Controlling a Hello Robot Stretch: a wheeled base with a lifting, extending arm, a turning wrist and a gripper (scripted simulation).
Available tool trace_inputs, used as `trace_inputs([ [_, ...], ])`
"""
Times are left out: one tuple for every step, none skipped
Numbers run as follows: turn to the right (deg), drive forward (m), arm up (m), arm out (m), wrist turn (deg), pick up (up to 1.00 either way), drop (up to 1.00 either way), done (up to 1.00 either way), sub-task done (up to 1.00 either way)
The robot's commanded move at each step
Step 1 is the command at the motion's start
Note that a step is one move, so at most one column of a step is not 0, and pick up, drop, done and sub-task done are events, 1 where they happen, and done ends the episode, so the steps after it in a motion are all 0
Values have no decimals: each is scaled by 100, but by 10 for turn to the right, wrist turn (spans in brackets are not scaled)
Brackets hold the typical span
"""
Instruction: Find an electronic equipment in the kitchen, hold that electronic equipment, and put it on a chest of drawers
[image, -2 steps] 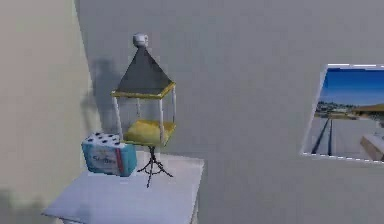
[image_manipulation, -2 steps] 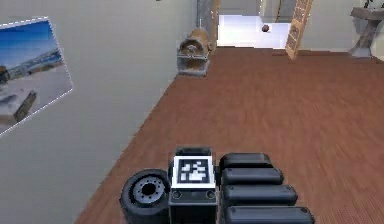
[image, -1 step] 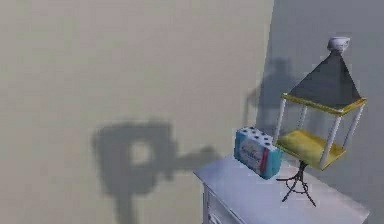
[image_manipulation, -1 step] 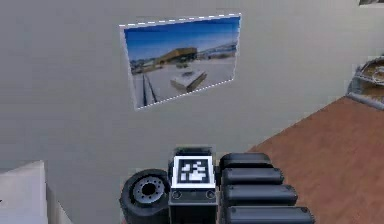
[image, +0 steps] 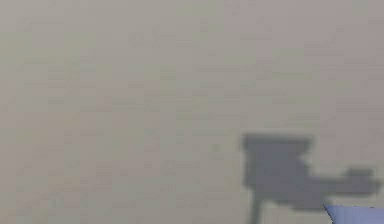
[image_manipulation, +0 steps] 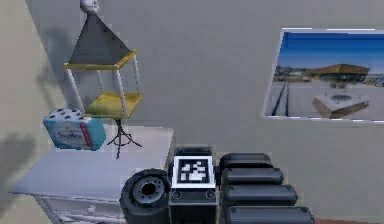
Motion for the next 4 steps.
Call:
trace_inputs([
  [0,0,0,48,0,0,0,0,0],
  [0,0,0,0,390,0,0,0,0],
  [0,0,-30,0,0,0,0,0,0],
  [0,0,0,0,0,0,100,0,0],
])
